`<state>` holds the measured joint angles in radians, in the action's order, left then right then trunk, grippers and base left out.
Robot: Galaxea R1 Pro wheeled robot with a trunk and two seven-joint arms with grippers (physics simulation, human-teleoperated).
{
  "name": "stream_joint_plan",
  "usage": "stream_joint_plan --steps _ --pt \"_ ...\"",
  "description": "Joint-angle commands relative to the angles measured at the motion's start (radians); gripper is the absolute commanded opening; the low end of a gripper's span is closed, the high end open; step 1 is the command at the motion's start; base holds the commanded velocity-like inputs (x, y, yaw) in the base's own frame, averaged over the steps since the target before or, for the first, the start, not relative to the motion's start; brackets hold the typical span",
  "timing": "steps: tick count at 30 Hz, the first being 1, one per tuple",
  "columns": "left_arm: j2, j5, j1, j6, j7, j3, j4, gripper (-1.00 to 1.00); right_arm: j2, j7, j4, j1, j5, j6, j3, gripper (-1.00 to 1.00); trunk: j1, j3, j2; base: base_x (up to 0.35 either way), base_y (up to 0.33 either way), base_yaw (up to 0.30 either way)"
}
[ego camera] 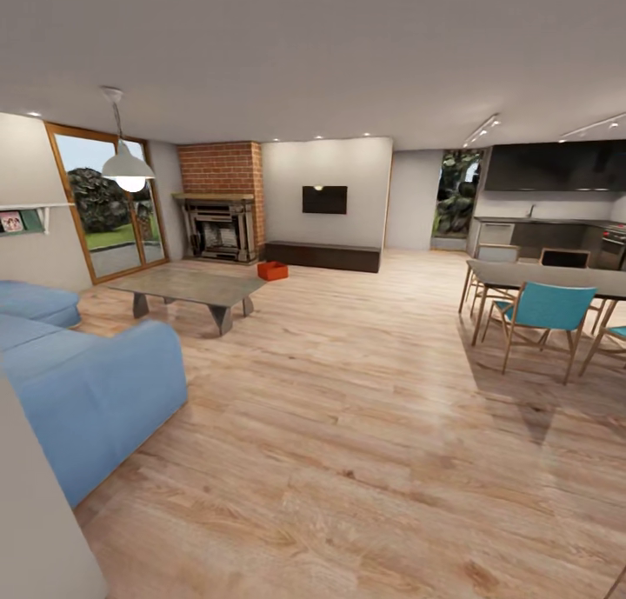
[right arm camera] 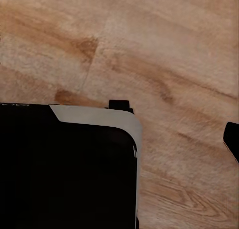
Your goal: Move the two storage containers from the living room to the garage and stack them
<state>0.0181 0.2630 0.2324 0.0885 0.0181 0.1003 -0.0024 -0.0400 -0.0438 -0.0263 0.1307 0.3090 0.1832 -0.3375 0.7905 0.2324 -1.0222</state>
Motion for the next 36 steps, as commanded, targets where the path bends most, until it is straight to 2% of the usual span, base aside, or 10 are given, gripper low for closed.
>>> stream_joint_plan --steps 1,36 --pt "0.000 0.009 0.001 0.003 0.002 0.009 0.001 1.00 0.000 -0.005 -0.003 0.001 0.010 0.005 -0.007 1.00 0.001 0.001 -0.001 0.326 0.000 0.000" --pt "-0.001 0.009 0.001 0.004 0.002 0.008 0.001 1.00 0.000 -0.005 -0.003 0.001 0.010 0.005 -0.008 1.00 0.001 0.001 -0.001 0.326 0.000 0.000"
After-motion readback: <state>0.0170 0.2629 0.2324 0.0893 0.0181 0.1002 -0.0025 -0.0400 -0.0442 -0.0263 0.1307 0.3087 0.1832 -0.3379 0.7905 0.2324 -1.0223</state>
